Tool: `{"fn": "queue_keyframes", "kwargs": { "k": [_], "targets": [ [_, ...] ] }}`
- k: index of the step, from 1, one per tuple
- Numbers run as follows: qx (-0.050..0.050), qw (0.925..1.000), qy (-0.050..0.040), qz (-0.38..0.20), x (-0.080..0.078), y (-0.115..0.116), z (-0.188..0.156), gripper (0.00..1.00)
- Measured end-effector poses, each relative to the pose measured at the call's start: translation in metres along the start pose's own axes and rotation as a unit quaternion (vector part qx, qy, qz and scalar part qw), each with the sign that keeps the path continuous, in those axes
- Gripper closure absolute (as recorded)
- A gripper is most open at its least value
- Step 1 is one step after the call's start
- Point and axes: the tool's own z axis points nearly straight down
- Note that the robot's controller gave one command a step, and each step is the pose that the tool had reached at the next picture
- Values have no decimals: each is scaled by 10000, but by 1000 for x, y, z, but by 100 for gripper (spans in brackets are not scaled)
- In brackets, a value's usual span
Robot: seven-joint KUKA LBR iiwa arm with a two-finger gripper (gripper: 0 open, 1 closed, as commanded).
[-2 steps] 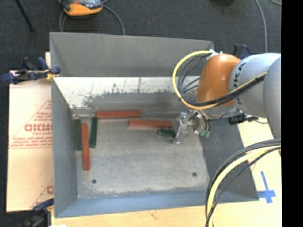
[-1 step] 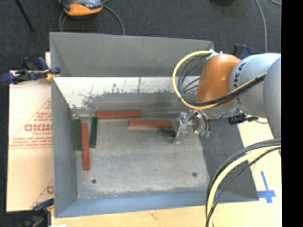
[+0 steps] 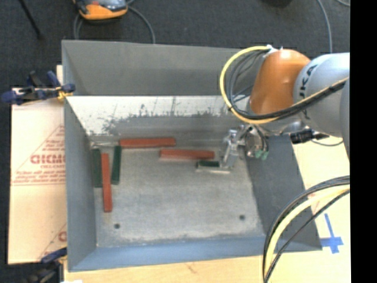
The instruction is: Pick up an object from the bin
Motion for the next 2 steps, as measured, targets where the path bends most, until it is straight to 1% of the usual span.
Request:
{"fn": "queue_keyframes", "kwargs": {
  "k": [1,2],
  "targets": [
    [-1,10000,-30,15,-7,-3,-46,0],
    [4,10000,-26,30,-9,-5,-35,0]
  ]
}}
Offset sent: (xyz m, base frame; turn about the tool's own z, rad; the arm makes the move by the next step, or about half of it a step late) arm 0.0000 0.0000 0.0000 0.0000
